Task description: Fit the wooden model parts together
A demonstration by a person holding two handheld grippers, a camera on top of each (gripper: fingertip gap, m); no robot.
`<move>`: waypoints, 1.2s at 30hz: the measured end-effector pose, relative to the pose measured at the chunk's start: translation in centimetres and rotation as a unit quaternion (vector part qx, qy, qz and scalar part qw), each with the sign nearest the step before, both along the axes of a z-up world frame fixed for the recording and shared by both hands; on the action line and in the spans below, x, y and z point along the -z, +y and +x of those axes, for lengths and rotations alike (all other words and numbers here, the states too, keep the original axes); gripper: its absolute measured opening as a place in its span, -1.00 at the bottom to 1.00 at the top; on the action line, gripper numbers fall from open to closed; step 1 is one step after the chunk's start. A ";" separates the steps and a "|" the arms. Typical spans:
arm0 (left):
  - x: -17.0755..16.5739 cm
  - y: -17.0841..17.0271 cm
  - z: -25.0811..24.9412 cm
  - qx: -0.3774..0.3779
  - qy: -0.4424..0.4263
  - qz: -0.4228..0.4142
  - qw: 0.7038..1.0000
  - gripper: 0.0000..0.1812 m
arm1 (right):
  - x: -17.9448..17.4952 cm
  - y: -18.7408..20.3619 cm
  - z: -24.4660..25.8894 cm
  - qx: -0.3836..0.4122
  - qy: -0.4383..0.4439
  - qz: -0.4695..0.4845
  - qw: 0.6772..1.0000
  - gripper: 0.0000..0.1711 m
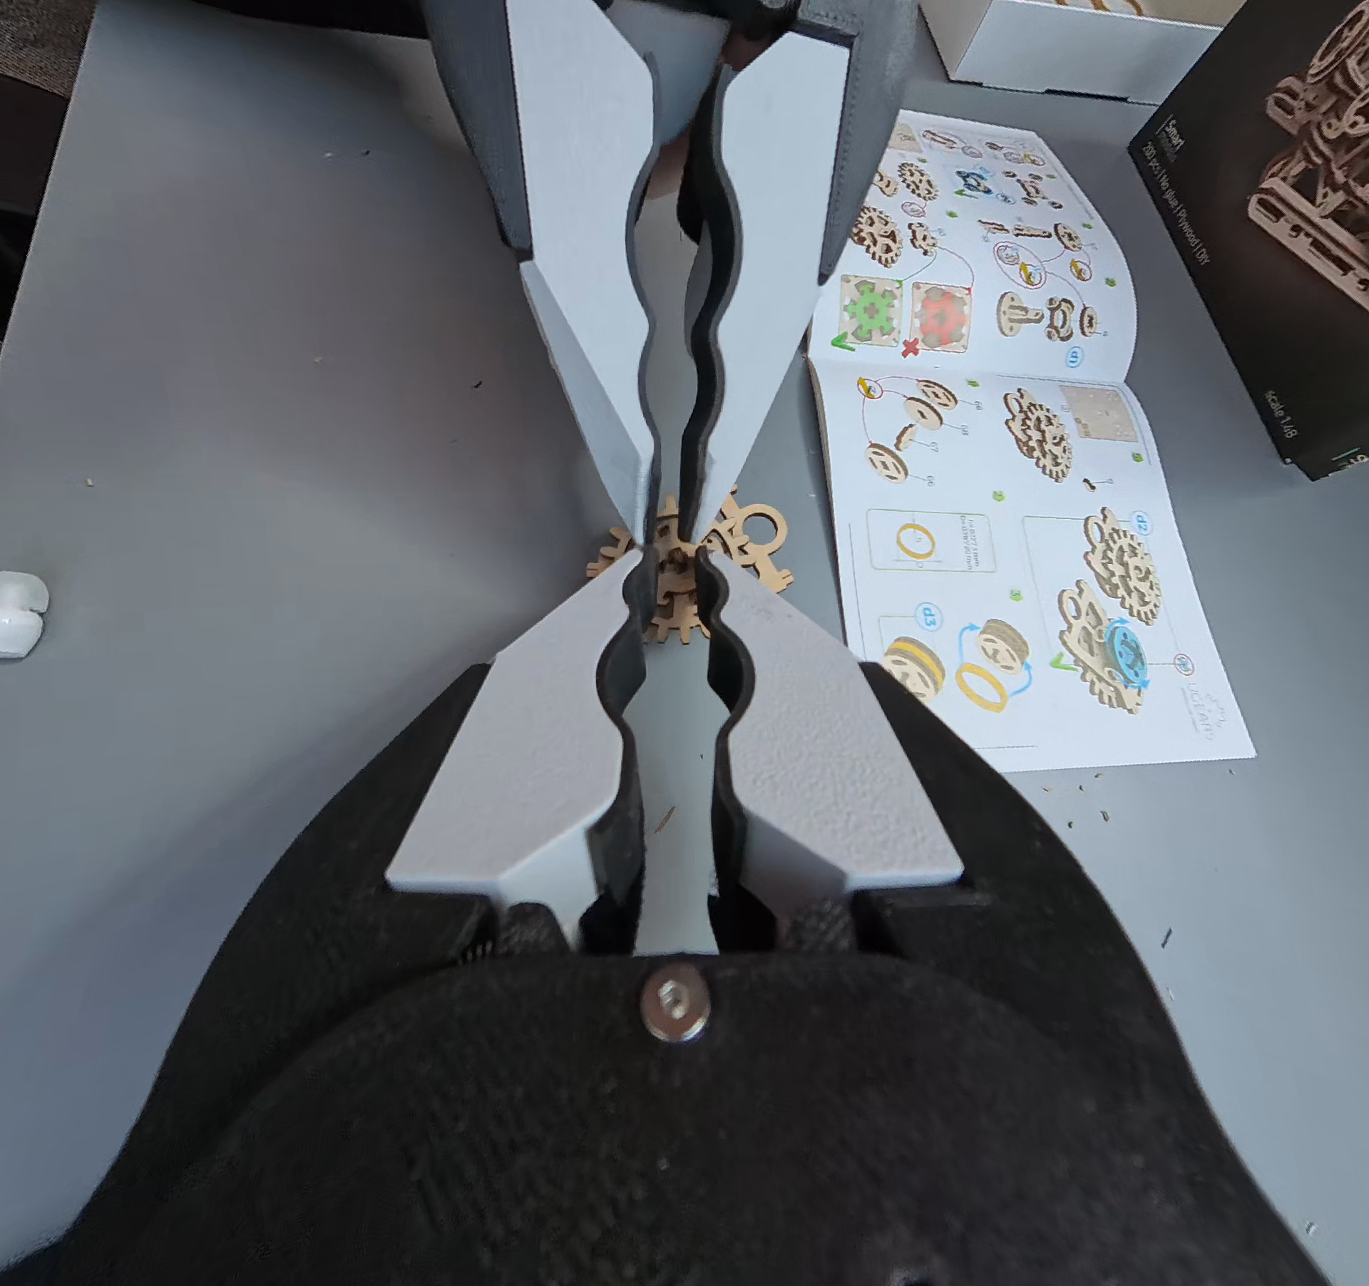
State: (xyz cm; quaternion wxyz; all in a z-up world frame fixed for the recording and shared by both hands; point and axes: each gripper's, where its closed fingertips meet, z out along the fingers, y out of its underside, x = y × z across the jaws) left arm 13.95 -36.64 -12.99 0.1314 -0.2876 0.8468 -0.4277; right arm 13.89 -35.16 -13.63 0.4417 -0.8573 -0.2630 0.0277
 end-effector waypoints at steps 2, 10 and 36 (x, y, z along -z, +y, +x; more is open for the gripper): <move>0.0 0.0 0.2 -0.009 0.006 -0.009 1.000 -0.96 | 0.0 -0.1 0.1 -0.003 -0.004 0.001 1.000 -0.90; 0.5 0.4 0.2 -0.003 0.014 -0.020 1.000 -0.98 | 0.1 -0.5 -0.2 -0.031 0.012 -0.006 0.999 -0.87; 0.6 0.1 0.3 0.001 -0.030 0.018 0.999 -0.99 | 0.0 -0.3 0.4 0.021 0.034 -0.016 0.999 -0.94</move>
